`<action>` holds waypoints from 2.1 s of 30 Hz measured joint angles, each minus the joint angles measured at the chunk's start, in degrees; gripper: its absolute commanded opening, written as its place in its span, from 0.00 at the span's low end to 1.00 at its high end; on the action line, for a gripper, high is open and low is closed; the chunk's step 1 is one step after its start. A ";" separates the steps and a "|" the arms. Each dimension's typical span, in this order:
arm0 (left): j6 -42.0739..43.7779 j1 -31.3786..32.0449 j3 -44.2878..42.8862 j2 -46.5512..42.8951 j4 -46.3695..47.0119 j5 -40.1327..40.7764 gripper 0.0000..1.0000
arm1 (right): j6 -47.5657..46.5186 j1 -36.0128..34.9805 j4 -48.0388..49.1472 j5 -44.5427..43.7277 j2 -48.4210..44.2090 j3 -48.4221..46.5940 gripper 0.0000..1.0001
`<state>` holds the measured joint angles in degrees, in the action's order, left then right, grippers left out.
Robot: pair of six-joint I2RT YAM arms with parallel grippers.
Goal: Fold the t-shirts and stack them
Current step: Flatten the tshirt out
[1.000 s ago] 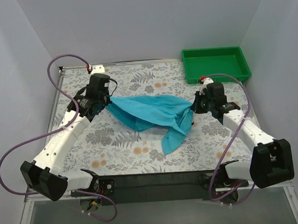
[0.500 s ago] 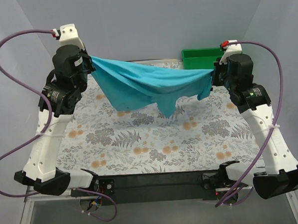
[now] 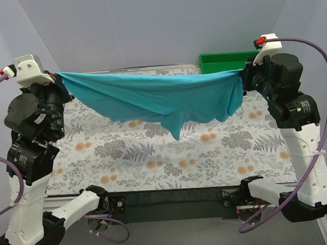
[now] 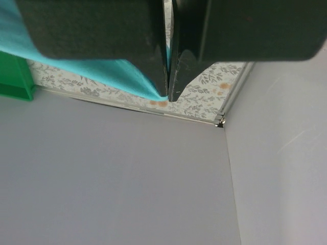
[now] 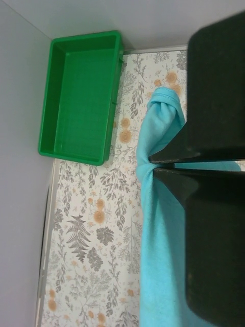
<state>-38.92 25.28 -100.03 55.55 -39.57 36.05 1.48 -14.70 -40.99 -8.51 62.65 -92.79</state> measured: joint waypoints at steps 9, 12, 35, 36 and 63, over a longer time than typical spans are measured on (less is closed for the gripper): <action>4.09 -1.95 18.78 15.39 10.23 -3.17 0.00 | 0.68 0.02 -3.26 2.40 17.49 -1.14 0.17; 2.12 -4.81 20.48 29.05 11.93 -6.73 0.05 | 1.05 0.02 -3.50 0.72 26.84 -0.04 0.25; -28.28 -0.92 41.31 16.35 2.08 -26.16 0.83 | 9.53 -12.98 4.83 9.66 14.93 42.97 0.59; -30.25 1.66 44.65 13.94 1.53 -26.58 0.83 | 10.64 -13.07 5.38 10.01 14.27 44.78 0.58; -41.70 22.64 50.97 23.08 4.33 -23.93 0.79 | 17.38 -13.09 18.36 16.24 14.56 50.64 0.01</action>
<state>-80.62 47.92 -49.06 78.63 -35.24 12.12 18.85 -27.79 -22.63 7.73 77.21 -42.15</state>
